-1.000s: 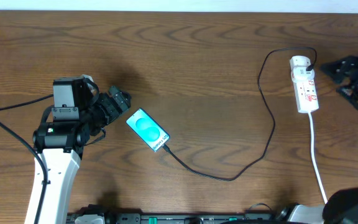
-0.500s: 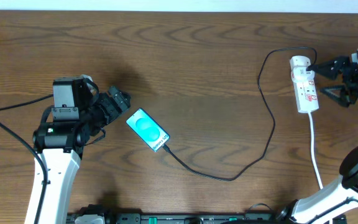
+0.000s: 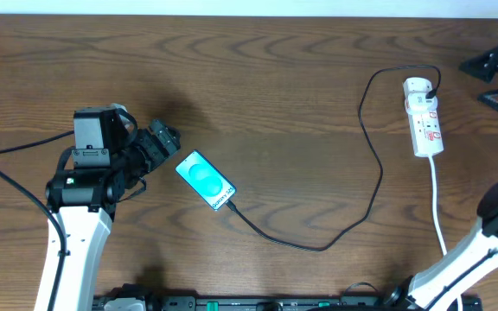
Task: Plug charger to phone and switch on socket
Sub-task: 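Move the right gripper to the white power strip's switch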
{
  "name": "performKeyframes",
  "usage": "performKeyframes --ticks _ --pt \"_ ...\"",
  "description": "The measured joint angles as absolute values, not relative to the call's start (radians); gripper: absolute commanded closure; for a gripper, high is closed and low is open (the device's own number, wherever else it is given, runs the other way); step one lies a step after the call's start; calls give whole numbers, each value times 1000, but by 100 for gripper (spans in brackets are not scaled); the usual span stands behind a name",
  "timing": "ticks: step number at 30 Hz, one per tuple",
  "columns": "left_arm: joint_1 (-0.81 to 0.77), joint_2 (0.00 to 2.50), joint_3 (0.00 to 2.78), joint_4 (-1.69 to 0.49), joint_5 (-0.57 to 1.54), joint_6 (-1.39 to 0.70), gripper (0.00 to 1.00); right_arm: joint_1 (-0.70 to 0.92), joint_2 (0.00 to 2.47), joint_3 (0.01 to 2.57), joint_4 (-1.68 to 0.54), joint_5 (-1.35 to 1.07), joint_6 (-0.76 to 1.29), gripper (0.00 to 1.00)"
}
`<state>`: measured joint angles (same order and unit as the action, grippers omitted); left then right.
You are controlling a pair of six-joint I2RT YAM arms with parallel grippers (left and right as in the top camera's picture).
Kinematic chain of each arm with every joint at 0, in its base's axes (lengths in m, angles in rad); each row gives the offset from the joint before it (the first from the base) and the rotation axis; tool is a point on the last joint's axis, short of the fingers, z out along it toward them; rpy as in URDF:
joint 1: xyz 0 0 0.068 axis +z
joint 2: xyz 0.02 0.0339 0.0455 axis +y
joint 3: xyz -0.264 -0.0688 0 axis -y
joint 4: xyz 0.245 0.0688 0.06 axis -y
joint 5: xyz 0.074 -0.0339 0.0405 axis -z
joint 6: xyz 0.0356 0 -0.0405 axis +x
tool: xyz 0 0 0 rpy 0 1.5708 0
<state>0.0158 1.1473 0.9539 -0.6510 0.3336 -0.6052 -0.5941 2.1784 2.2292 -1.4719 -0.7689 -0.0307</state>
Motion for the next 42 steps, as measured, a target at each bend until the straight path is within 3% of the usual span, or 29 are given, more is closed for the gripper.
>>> performKeyframes --ticks 27,42 --pt "16 1147 953 -655 300 -605 2 -612 2474 2281 -1467 -751 -134 1" --pt "16 1201 953 -654 282 -606 3 -583 2487 2281 -1403 -752 -161 1"
